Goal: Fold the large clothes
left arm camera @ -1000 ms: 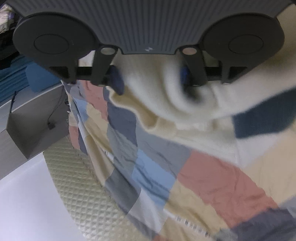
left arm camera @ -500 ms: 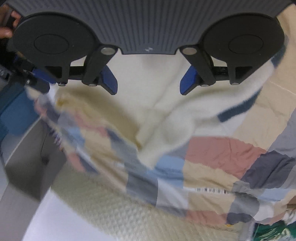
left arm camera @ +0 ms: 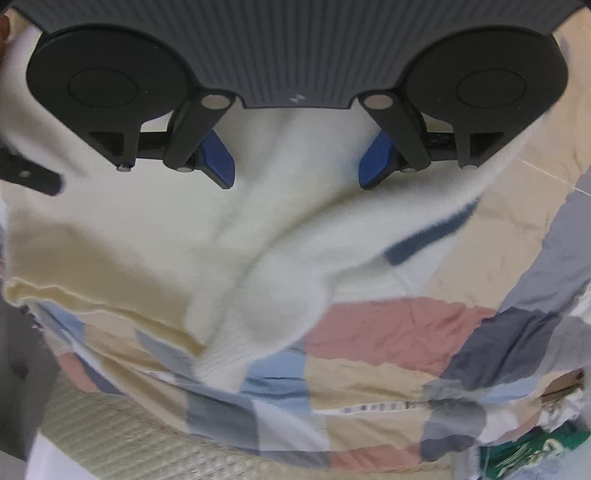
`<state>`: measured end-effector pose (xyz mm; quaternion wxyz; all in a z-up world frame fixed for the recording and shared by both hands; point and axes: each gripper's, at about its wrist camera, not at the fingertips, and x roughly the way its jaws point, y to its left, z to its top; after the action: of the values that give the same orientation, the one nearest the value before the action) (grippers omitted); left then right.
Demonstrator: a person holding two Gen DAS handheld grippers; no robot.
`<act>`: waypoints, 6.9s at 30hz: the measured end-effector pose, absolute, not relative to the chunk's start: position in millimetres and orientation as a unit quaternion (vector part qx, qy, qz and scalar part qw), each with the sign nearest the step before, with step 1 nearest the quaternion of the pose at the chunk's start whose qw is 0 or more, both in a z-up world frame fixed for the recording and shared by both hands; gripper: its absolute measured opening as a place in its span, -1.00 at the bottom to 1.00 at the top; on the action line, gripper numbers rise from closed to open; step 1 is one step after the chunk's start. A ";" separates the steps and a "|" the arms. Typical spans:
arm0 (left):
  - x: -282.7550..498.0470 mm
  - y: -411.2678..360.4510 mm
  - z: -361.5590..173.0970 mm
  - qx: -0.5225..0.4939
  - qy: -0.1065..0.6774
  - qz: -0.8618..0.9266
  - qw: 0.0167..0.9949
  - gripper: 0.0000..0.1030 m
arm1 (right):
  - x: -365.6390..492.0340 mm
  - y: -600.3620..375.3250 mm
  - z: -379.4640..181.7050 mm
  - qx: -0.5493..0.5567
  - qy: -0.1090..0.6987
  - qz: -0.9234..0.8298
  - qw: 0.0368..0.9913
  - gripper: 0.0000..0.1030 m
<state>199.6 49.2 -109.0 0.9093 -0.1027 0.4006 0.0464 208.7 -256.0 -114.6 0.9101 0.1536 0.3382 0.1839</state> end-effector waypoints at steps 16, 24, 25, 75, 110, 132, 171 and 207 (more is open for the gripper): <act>207.2 56.6 -106.3 -0.116 0.374 0.063 0.918 0.52 | 218.6 -299.1 -122.8 0.192 0.332 0.119 0.916 0.21; 179.4 40.4 -95.2 -0.095 0.353 0.032 0.930 0.51 | 205.4 -283.8 -106.1 0.149 0.295 0.153 0.931 0.25; 178.4 39.6 -94.0 -0.098 0.350 0.029 0.931 0.51 | 204.3 -281.6 -104.7 0.146 0.291 0.160 0.932 0.25; 232.5 136.3 -71.8 -0.194 0.277 0.049 0.940 -0.81 | 231.5 -321.4 -97.1 0.151 0.283 0.084 0.944 -0.78; 94.9 16.4 -52.6 -0.131 0.321 -0.047 0.937 -0.22 | 130.6 -301.5 -56.2 0.169 0.256 0.124 0.944 -0.53; 76.3 2.5 -69.5 -0.187 0.374 -0.076 0.905 0.09 | 106.8 -289.9 -133.8 0.430 0.411 0.176 0.784 0.80; 87.6 93.1 -177.5 -0.633 0.400 -0.003 0.663 0.51 | 97.7 -311.2 -157.9 0.618 0.366 0.168 0.676 0.81; 23.6 113.7 -54.7 -0.537 0.344 -0.020 0.770 -0.43 | 30.7 -308.3 -70.7 0.405 0.315 0.205 0.833 -0.38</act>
<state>23.6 113.7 -54.7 0.7703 -0.5365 0.3441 -0.0201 30.7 -308.3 -70.7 0.8332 0.4053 0.3154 0.2052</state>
